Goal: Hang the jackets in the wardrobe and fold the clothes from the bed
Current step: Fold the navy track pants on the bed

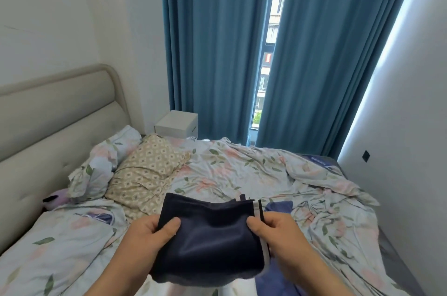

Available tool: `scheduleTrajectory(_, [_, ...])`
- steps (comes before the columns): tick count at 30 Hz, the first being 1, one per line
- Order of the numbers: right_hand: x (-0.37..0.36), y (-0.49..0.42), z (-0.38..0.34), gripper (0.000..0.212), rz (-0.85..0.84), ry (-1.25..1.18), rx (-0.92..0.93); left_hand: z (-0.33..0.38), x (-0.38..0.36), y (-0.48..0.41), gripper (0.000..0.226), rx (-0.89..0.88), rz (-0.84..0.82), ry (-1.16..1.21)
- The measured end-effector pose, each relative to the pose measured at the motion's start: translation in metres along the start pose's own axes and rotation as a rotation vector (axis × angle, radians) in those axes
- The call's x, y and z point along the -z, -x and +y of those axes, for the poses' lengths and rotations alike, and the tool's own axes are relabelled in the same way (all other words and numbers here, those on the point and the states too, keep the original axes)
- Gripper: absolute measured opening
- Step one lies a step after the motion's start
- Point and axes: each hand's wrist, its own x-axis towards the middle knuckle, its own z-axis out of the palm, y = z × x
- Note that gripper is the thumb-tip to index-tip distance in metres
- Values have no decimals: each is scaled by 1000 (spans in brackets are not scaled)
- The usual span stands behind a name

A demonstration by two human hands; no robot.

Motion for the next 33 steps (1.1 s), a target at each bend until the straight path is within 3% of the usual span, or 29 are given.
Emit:
scheduleTrajectory(5, [4, 15, -13, 53, -126, -148, -138, 12, 4, 12, 17, 163, -211, 155])
scheduleTrajectory(6, [4, 18, -17, 51, -175, -155, -192, 10, 4, 9, 15, 207, -255, 153])
scheduleTrajectory(9, [9, 18, -9, 50, -306, -168, -349, -16, 12, -3, 41, 293, -368, 67])
scheduleTrajectory(10, [10, 17, -3, 53, -327, -149, -381, -23, 11, -5, 38, 352, -407, 49])
scheduleTrajectory(12, [9, 14, 12, 32, -342, -152, -409, -39, 10, -10, 37, 464, -447, 72])
scheduleTrajectory(13, [11, 10, 24, 12, -323, -174, -434, -50, 10, -10, 22, 488, -412, 84])
scheduleTrajectory(15, [11, 4, 46, 6, -280, -203, -520, -75, 13, -9, 30, 525, -318, 155])
scheduleTrajectory(18, [11, -5, 91, 55, -218, -85, -616, -113, 19, -5, 38, 613, -233, 237])
scheduleTrajectory(19, [11, -6, 103, 55, -217, -45, -634, -124, 19, -4, 37, 648, -226, 221])
scheduleTrajectory(22, [6, -5, 135, 6, -187, 26, -661, -155, 18, -2, 28, 692, -210, 87])
scheduleTrajectory(24, [5, -6, 158, 23, -159, 24, -729, -174, 14, -2, 22, 667, -199, -23])
scheduleTrajectory(33, [-7, -56, 270, 17, 52, 183, -792, -296, -21, -45, 16, 733, 6, -163])
